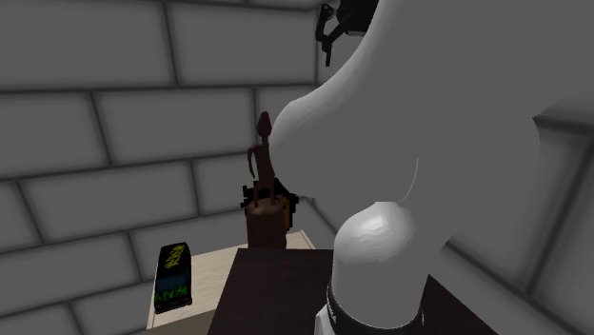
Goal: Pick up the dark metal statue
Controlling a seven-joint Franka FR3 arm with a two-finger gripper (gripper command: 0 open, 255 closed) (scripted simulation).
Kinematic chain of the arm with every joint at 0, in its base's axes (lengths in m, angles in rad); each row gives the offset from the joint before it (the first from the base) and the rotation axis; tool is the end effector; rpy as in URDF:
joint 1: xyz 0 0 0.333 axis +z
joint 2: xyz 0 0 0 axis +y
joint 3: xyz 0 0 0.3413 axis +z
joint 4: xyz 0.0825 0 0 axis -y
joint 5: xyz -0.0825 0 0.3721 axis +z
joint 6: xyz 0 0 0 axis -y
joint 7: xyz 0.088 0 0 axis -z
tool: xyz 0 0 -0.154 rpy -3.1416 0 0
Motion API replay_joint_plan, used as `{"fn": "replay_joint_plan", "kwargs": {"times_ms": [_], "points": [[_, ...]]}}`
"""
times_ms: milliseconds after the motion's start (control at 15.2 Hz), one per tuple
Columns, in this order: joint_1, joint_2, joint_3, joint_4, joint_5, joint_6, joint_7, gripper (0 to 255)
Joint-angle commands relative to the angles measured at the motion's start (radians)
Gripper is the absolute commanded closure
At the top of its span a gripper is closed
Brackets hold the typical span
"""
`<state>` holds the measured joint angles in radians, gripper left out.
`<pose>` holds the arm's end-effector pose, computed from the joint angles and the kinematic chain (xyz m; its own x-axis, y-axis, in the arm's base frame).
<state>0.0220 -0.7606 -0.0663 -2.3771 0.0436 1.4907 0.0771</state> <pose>0.2680 -0.0094 0.5387 0.9868 -0.0932 -0.1327 -0.1043 -0.9914 -0.0791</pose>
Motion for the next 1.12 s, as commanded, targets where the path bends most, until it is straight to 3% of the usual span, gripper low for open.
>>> {"fn": "replay_joint_plan", "kwargs": {"times_ms": [0, 528, 792, 1056], "points": [[0.000, 0.000, 0.000, 0.000, 0.000, 0.000, 0.000, 0], [-0.001, -0.064, 0.318, -0.161, 0.077, 0.204, 0.414, 0], [-0.020, -0.006, 0.494, -0.178, 0.097, 0.310, 0.630, 0], [-0.078, 0.107, 0.682, -0.150, 0.077, 0.408, 0.861, 0]]}}
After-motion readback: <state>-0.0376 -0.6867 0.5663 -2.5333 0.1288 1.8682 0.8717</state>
